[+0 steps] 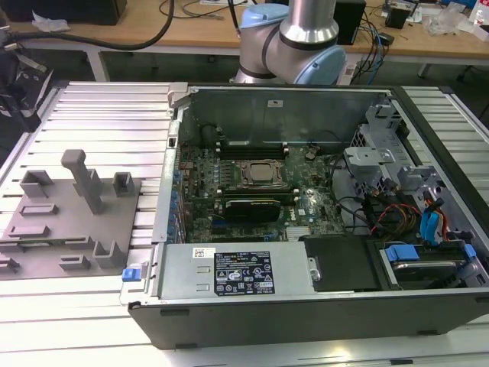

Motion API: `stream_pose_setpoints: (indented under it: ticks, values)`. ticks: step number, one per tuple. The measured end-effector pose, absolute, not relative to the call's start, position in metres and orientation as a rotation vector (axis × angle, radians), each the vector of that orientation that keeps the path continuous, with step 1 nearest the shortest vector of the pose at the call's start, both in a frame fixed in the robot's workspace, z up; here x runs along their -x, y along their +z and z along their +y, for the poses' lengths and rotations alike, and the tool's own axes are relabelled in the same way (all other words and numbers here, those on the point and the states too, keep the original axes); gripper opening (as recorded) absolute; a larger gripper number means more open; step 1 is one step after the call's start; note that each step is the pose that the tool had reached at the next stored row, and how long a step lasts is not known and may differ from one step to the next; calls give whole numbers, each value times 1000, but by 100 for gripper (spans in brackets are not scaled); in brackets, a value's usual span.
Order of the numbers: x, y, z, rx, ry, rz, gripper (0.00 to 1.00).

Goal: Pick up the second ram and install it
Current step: 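Reach for the second ram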

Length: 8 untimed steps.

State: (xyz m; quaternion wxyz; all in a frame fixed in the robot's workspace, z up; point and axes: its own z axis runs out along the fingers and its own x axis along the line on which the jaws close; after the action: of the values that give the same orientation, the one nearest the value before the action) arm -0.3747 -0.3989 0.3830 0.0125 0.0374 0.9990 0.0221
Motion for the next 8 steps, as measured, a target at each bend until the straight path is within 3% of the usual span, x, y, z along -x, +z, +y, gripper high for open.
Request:
stream_pose_setpoints:
  ticks: [8]
  values:
    - [393,381,-399,-117,69,3114,11]
